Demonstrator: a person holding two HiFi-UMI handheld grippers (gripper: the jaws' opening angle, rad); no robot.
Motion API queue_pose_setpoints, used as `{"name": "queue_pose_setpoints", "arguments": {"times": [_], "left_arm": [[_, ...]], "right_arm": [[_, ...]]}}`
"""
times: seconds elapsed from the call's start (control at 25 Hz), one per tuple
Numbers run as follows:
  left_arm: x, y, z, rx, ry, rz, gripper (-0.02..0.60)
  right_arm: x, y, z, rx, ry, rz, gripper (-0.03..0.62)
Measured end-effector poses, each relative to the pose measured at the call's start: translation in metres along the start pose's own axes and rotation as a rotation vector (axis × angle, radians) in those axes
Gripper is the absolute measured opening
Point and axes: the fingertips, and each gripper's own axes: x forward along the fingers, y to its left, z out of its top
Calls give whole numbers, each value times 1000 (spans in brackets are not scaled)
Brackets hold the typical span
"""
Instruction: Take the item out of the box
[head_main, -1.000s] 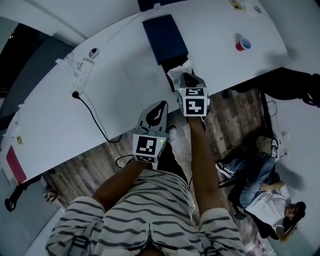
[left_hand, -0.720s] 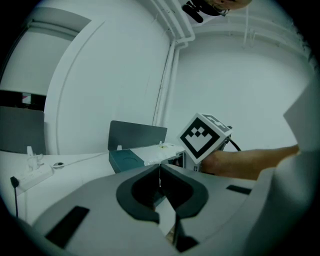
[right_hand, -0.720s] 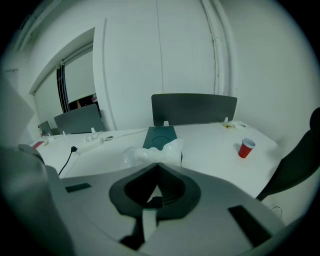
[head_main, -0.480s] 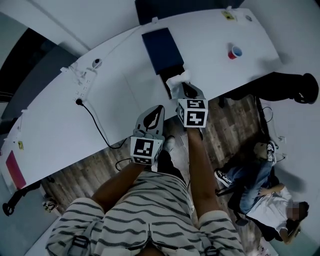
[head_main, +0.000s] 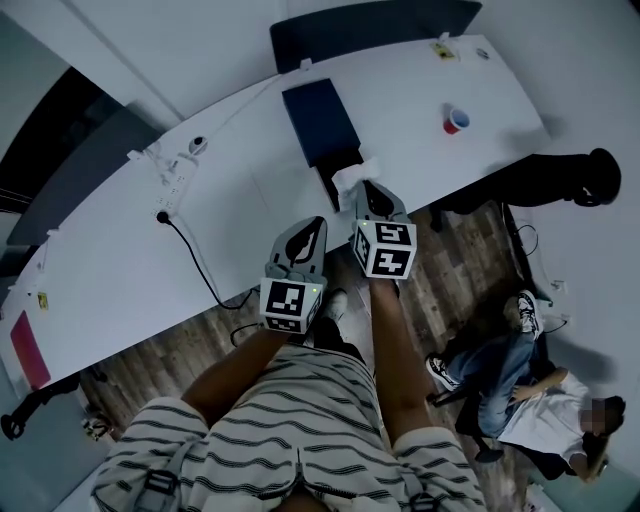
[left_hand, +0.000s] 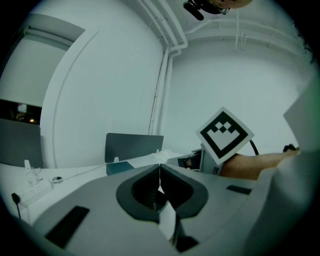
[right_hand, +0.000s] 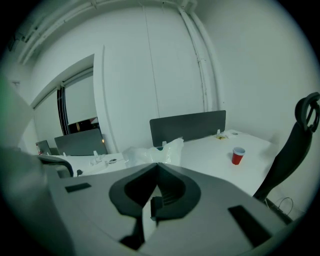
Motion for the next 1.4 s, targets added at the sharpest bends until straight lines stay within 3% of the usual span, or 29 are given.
{"name": "queue_pose_setpoints", "arguments": {"times": [0.76, 1.4], "left_arm": [[-19, -19, 37, 70, -75, -56, 25], [-26, -35, 58, 101, -134, -101, 25]], "right_arm": [[-74, 17, 36, 30, -251, 10, 17], [-124, 17, 54, 4, -395, -28, 17]]}}
